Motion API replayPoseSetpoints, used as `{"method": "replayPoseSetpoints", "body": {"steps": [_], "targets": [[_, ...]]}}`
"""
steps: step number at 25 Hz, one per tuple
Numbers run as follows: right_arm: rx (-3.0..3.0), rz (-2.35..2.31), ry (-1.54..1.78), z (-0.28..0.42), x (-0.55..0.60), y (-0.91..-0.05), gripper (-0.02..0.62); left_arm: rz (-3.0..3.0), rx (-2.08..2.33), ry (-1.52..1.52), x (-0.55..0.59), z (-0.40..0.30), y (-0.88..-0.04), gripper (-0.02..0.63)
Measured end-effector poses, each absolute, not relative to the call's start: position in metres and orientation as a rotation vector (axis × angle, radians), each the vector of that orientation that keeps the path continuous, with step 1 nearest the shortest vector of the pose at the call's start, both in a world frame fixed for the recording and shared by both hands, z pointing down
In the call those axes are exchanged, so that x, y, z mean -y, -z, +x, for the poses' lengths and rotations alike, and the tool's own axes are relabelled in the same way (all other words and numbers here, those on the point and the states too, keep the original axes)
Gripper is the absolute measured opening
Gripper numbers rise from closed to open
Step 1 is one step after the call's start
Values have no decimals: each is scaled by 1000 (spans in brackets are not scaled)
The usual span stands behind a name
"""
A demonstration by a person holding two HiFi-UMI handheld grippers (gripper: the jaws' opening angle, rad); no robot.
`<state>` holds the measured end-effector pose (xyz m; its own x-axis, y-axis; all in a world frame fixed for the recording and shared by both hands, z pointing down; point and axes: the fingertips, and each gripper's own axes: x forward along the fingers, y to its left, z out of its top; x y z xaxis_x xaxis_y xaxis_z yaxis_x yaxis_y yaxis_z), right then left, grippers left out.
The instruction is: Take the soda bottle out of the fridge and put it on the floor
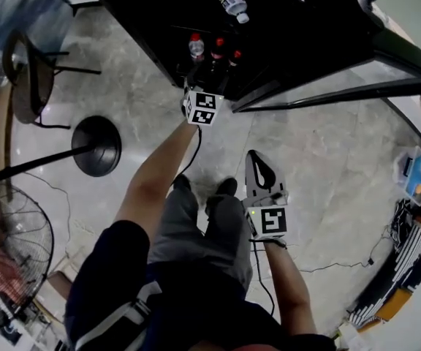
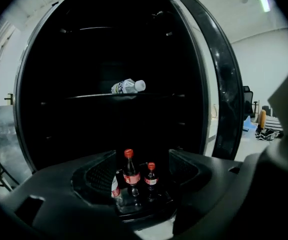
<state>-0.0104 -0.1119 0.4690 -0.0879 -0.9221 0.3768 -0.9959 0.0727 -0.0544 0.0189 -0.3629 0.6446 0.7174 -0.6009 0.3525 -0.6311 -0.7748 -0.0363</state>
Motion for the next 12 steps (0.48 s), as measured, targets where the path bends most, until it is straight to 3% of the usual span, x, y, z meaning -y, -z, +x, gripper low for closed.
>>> {"method": "replayPoseSetpoints", "body": {"steps": [12], "targets": [[2155, 2003, -363, 3, 131, -516, 18, 2824, 1016, -568, 406, 50, -729, 324]]}}
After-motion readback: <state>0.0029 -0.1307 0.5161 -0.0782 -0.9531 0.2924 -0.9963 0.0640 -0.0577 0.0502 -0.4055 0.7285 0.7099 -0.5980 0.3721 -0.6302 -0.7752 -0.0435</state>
